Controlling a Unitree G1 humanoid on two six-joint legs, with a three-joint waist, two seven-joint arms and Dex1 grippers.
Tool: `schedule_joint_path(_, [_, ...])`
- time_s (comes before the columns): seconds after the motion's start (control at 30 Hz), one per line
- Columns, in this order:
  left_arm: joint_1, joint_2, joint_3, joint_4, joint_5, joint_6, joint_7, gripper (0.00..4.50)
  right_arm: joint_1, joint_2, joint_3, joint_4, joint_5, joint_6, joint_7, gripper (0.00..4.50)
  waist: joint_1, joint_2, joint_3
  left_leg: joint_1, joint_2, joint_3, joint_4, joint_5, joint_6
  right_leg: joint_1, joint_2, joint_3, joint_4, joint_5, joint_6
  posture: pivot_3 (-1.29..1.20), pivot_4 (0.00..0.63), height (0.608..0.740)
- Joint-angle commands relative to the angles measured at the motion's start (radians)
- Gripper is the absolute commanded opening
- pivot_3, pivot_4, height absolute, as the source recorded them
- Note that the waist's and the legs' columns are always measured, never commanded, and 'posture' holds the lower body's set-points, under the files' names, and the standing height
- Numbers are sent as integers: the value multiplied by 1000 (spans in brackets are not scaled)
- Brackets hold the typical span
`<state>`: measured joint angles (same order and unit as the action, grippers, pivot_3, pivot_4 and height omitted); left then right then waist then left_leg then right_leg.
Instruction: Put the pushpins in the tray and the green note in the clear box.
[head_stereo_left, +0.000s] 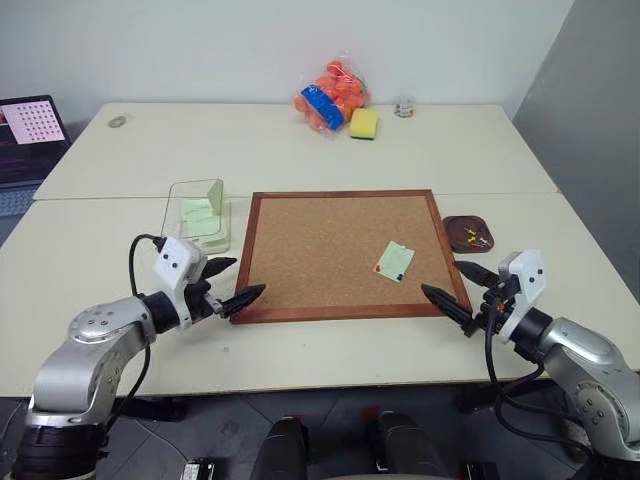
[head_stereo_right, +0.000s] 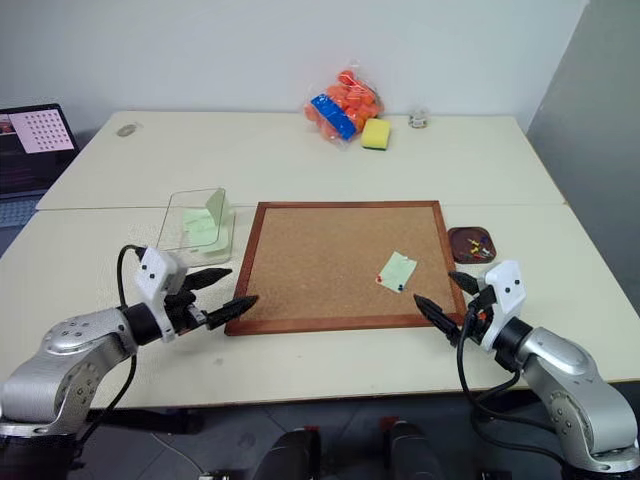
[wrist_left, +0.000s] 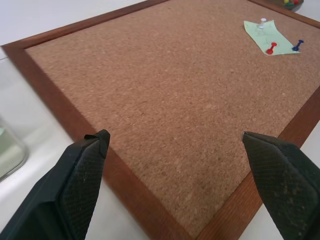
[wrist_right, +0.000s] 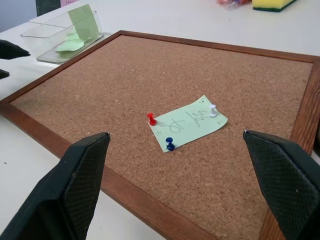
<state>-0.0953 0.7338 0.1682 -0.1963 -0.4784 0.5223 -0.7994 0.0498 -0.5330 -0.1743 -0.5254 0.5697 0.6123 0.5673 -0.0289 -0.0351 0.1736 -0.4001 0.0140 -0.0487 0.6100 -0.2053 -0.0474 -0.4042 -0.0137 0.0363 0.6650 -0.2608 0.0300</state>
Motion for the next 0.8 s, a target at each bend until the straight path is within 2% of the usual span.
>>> schedule_joint_path(0.03, [-17,3,-25,27,48,-74,-26,4465,-4,5,9,-10,-15,-28,-4,4500,-2,0,0,0,0,0,0,0,0,0,0,0,0,0,0,0,150,740])
schedule_joint_path(0.27, [-18,-20,-47,60,87,-123,-24,4465,-3,14,34,-42,-50,-20,-57,4500,0,0,0,0,0,0,0,0,0,0,0,1,0,0,0,0,150,740])
schedule_joint_path(0.7, [-76,-57,-35,89,78,-161,-24,4465,-33,11,49,-9,-99,-48,-53,4500,0,0,0,0,0,0,0,0,0,0,0,1,0,0,1,0,150,740])
schedule_joint_path(0.8, [-99,-71,-42,91,62,-157,-43,4029,-31,20,54,5,-105,-65,-47,4500,0,0,0,0,0,0,0,0,0,0,0,0,0,0,1,0,150,740])
